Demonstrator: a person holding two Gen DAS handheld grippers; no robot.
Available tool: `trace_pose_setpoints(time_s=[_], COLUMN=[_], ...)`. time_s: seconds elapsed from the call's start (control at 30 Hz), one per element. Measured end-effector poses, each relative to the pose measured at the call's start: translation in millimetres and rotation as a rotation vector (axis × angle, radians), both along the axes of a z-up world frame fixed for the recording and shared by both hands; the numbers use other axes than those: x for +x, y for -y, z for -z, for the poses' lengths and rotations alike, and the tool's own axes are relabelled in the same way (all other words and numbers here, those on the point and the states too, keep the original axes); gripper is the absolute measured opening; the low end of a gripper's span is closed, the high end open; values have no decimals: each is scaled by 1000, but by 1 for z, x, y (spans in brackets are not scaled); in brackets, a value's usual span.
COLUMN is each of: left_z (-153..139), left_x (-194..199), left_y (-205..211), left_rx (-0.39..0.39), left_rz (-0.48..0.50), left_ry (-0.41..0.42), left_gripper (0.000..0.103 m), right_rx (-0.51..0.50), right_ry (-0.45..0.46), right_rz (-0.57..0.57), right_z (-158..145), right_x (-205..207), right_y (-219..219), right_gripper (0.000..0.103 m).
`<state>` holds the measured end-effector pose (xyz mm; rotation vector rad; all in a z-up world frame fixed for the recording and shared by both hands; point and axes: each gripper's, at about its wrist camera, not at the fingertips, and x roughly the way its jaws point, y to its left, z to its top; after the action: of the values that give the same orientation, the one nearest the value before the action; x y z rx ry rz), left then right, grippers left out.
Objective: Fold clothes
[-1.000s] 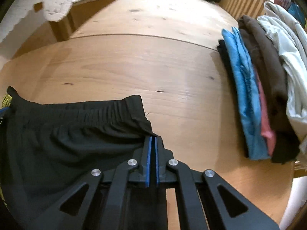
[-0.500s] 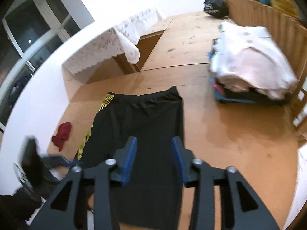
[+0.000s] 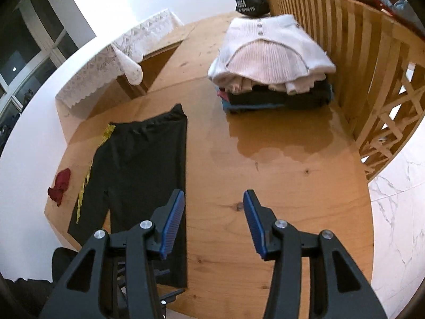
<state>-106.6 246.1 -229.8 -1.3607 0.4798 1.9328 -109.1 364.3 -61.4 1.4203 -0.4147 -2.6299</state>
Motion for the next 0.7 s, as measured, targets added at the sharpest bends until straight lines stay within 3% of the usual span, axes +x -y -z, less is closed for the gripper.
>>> trace_pose_setpoints(time_s=[0.13, 0.23, 0.3, 0.33, 0.5, 0.7], left_z=[11, 12, 13, 13, 7, -55], left_x=[0, 2, 2, 0, -24, -25], left_y=[2, 2, 3, 5, 41, 119], left_rx=[-36, -33, -25, -16, 116, 345], left_rz=[-16, -17, -12, -12, -126, -264], left_ry=[17, -15, -40, -47, 66, 50], left_gripper=[38, 38, 26, 6, 2, 2], right_rx=[22, 26, 19, 13, 10, 68], right_ry=[25, 35, 43, 46, 37, 81], right_rz=[-30, -56, -76, -87, -125, -116], right_z=[17, 24, 28, 31, 49, 90], right_x=[-17, -36, -52, -64, -137, -248], right_y=[6, 14, 21, 25, 58, 110], right_gripper=[46, 46, 46, 46, 46, 46])
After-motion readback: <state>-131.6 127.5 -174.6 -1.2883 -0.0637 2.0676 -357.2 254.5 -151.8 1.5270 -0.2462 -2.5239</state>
